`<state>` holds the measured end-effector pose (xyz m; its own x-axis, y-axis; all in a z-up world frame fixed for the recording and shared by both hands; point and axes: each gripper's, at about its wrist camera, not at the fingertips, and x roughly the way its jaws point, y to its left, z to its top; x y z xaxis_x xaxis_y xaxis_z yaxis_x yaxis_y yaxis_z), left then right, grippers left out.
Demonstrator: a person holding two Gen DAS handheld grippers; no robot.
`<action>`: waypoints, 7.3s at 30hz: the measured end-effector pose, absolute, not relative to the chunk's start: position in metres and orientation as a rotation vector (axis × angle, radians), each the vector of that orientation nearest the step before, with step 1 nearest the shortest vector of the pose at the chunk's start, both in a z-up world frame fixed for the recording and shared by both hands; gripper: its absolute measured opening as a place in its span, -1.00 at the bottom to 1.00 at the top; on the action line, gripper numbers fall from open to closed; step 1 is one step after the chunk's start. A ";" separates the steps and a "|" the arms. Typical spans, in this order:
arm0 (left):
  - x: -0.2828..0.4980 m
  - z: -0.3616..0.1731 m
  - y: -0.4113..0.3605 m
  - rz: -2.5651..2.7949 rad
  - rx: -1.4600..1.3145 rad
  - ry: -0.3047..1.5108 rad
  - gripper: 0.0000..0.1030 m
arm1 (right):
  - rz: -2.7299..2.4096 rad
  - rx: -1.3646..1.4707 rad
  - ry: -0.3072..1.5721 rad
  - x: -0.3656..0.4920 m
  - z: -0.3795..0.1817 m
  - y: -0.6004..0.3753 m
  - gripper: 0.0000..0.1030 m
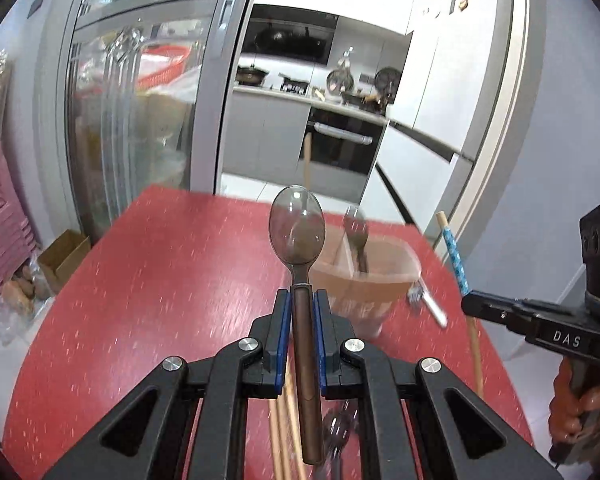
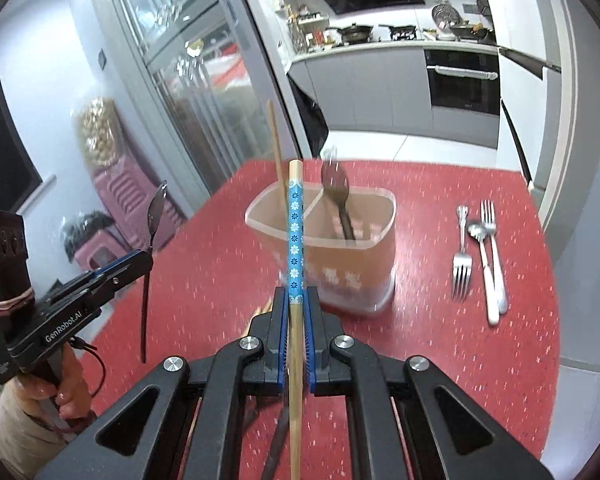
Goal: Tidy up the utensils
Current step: 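Carry the chopstick with the right tool while the left tool carries the spoon into the holder, then open both tools to drop the chopstick and spoon into the holder, then move both tools back toward the remaining spoons and chopsticks, then grasp a dark spoon with the right tool while the left tool grasps a plain wooden chopstick, then carry the spoon with the right tool while the left tool carries the chopstick into the beige holder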
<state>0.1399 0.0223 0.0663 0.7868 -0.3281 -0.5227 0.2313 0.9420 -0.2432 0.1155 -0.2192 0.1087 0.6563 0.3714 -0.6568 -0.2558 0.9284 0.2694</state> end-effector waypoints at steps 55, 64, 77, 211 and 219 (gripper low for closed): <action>0.263 0.024 -0.046 -0.162 0.004 0.480 -0.32 | 0.256 0.133 0.540 0.232 0.080 -0.238 -0.84; 0.254 0.026 -0.032 -0.136 -0.015 0.519 -0.32 | 0.284 0.144 0.604 0.226 0.076 -0.242 -0.84; 0.210 0.026 -0.010 -0.099 -0.012 0.595 -0.32 | 0.310 0.173 0.641 0.193 0.088 -0.242 -0.23; 0.150 0.042 0.022 -0.285 -0.149 0.622 -0.43 | 0.379 0.137 0.849 0.102 0.092 -0.210 -0.76; 0.185 0.087 0.018 -0.274 -0.227 0.522 -0.43 | 0.354 0.183 0.755 0.133 0.126 -0.226 -0.76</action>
